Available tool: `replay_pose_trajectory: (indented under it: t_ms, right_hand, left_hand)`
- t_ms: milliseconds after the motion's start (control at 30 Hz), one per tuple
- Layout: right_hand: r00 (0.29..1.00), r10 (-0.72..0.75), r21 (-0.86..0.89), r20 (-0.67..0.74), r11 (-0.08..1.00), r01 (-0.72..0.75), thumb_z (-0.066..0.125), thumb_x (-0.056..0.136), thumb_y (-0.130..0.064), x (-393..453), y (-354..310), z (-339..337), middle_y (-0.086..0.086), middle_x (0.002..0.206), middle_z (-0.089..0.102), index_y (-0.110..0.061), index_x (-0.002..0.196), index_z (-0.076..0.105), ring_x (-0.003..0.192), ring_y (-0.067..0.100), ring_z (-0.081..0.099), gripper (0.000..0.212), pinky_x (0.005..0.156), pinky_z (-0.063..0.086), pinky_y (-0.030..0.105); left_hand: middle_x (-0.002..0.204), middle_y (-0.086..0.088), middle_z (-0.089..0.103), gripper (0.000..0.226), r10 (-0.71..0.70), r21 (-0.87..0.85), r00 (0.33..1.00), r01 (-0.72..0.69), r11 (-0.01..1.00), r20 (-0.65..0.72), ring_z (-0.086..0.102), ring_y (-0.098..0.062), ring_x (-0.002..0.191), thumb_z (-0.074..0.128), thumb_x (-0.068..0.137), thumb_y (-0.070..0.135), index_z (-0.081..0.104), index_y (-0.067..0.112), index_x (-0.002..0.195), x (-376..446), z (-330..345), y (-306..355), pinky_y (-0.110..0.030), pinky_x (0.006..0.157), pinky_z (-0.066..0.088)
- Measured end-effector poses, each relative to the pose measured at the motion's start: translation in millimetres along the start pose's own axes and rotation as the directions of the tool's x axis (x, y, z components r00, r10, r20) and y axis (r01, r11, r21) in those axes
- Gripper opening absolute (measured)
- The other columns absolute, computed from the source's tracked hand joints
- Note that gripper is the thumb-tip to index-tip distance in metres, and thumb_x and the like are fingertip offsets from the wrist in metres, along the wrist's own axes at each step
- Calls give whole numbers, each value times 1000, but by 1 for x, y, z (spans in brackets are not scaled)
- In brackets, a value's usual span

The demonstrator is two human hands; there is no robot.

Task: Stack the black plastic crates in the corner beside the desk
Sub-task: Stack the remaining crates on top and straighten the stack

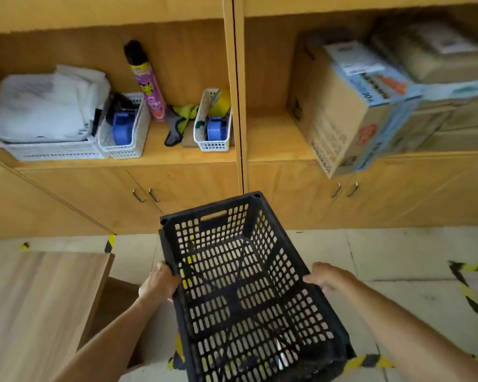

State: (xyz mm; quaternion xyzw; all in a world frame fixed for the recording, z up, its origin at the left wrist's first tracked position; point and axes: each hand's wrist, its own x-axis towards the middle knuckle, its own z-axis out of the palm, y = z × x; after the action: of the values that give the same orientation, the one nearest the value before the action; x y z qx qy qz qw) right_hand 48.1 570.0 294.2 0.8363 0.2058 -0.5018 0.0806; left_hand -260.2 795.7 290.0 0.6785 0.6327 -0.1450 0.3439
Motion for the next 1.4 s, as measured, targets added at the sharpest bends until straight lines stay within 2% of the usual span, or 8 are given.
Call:
replay_pose_trajectory:
  t_ms: [133, 300, 600, 733, 967, 1167, 1267, 1400]
  right_hand:
    - [999, 3, 13, -45, 1000, -2, 47, 97, -34, -47, 16, 9, 7, 125, 57, -9, 129, 48, 106, 20, 58, 41, 96, 48, 34]
    - [999, 17, 51, -42, 999, -15, 46, 98, -35, -99, 40, 16, 3, 107, 54, -12, 128, 49, 100, 19, 62, 38, 80, 47, 28]
    - [995, 32, 122, -99, 992, -19, 40, 101, -33, -157, 82, 39, 7, 113, 56, -9, 128, 47, 87, 18, 57, 37, 61, 39, 23]
    - [991, 105, 225, -85, 971, -84, 40, 100, -34, -170, 123, 57, 8, 126, 58, -11, 136, 42, 101, 19, 64, 43, 72, 46, 25]
    - [979, 196, 391, -53, 906, -160, 41, 100, -40, -191, 231, 78, 4, 100, 62, -8, 137, 42, 72, 14, 60, 49, 53, 45, 22]
    - [960, 278, 581, -32, 787, -208, 32, 98, -56, -219, 357, 104, 4, 90, 61, -5, 131, 47, 74, 15, 69, 63, 64, 56, 25]
    - [949, 315, 683, -9, 695, -224, 27, 97, -60, -239, 422, 118, 8, 100, 66, -4, 132, 50, 68, 15, 68, 69, 50, 49, 21]
    - [939, 340, 770, -40, 609, -188, 25, 95, -62, -266, 500, 134, 11, 117, 67, -6, 122, 60, 85, 22, 70, 72, 60, 56, 26]
  left_hand:
    - [93, -6, 60, 25, 191, 110, 977, -181, 977, -95, 62, -27, 85, 53, 93, 31, 39, 15, 106, -18, -19, 23, -44, 81, 54]
    - [86, -3, 66, 27, 334, 163, 940, -319, 934, -72, 68, -23, 77, 57, 88, 34, 46, 18, 106, -22, -40, 41, -42, 74, 59]
    - [86, -4, 68, 31, 414, 329, 907, -368, 870, -79, 69, -24, 76, 61, 85, 43, 49, 19, 101, -50, -35, 64, -40, 73, 59]
    - [85, -2, 66, 32, 463, 375, 886, -423, 825, -17, 68, -22, 75, 59, 88, 44, 50, 16, 101, -73, -10, 81, -38, 71, 60]
    - [80, -3, 65, 48, 564, 388, 819, -556, 735, 107, 65, -21, 73, 44, 92, 60, 53, 13, 87, -152, 53, 154, -36, 75, 57]
    - [80, -8, 66, 63, 647, 348, 736, -670, 656, 198, 64, -26, 75, 34, 95, 60, 63, 6, 81, -255, 131, 241, -32, 75, 48]
    - [73, -6, 63, 69, 663, 356, 699, -711, 606, 266, 62, -22, 71, 26, 97, 59, 64, 6, 75, -317, 171, 279, -30, 72, 42]
    - [74, -6, 71, 99, 723, 297, 625, -779, 553, 294, 68, -25, 72, 13, 72, 92, 70, 12, 79, -338, 230, 320, -40, 80, 55]
